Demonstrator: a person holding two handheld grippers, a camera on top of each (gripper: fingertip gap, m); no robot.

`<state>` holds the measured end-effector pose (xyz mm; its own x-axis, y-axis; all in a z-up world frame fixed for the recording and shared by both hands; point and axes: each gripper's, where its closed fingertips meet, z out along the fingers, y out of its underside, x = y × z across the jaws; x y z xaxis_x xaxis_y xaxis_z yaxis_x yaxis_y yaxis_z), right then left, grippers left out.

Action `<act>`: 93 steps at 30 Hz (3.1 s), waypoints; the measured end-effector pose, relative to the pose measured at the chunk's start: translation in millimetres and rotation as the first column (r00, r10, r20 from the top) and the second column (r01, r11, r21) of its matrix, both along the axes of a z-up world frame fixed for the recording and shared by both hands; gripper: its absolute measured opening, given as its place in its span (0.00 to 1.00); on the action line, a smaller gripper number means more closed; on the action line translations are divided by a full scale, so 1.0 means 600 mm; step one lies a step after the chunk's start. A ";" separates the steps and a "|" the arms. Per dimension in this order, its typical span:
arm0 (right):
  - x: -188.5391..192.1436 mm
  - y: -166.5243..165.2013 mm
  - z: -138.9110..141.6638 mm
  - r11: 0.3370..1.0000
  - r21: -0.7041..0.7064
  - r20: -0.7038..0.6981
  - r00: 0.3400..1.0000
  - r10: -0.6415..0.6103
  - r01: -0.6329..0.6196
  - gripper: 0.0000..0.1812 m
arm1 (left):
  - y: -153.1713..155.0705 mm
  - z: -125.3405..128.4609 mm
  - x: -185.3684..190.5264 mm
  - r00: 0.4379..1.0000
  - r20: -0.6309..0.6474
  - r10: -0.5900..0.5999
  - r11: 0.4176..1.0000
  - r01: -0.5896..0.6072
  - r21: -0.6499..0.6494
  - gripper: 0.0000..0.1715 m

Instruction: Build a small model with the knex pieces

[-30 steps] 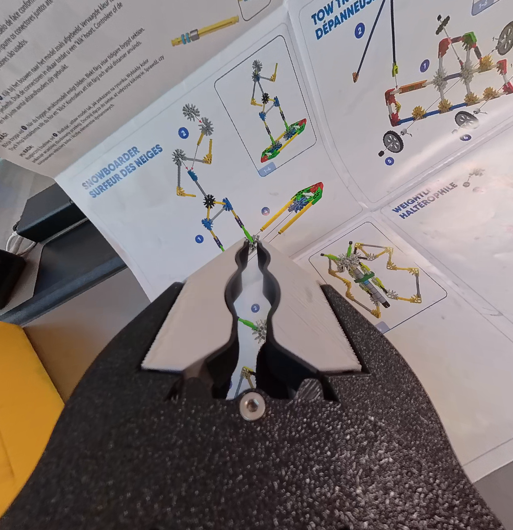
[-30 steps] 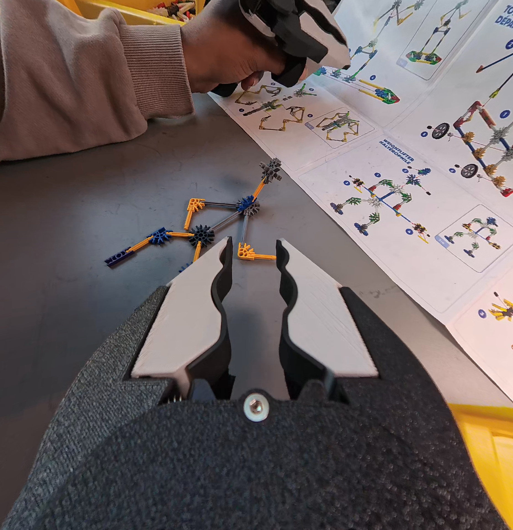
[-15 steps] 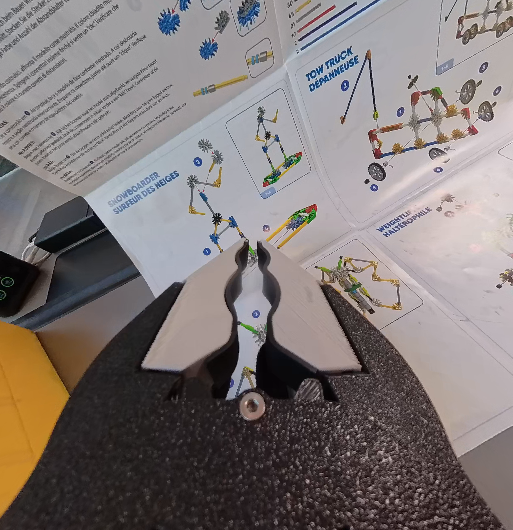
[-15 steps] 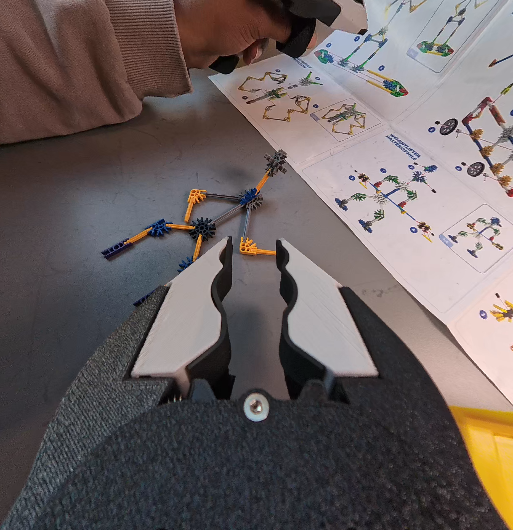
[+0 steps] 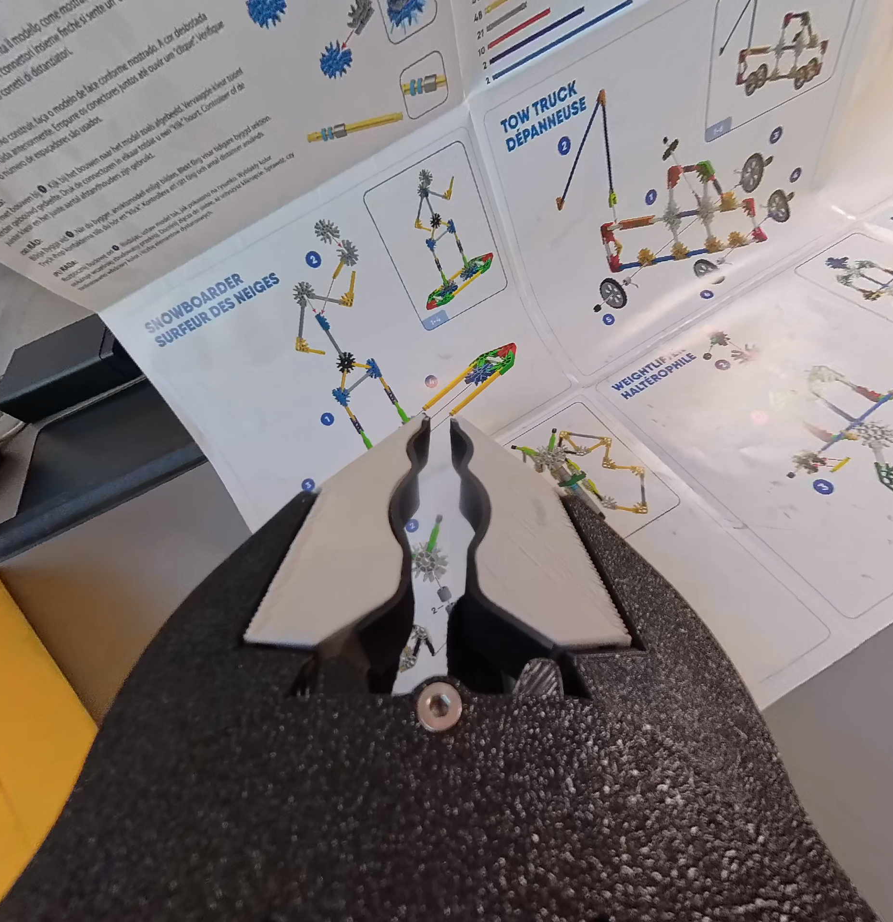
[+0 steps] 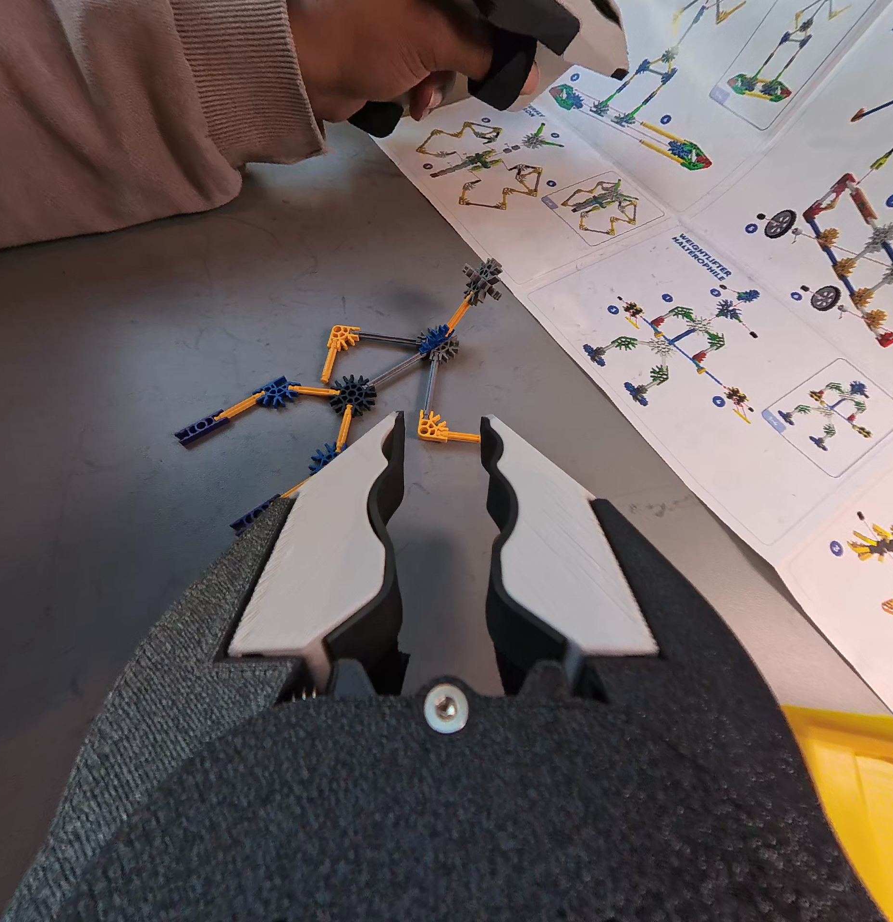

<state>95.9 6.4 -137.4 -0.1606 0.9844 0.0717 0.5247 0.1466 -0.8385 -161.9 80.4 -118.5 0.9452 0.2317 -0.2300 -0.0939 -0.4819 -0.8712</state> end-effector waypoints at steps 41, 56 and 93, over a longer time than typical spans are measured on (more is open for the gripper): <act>0.006 0.020 0.029 0.998 -0.008 -0.050 0.997 -0.057 0.057 0.17 | -0.353 -0.014 -0.375 0.794 0.358 0.492 0.819 -0.283 -0.499 0.05; 0.010 0.025 0.020 0.999 -0.002 -0.031 0.998 -0.050 0.050 0.16 | -0.364 -0.072 -0.393 0.710 0.388 0.588 0.724 -0.248 -0.643 0.05; -0.002 0.053 0.039 0.985 -0.078 -0.117 0.980 -0.163 0.154 0.16 | -0.291 -0.086 0.268 0.825 0.321 -0.464 0.740 0.561 -0.371 0.03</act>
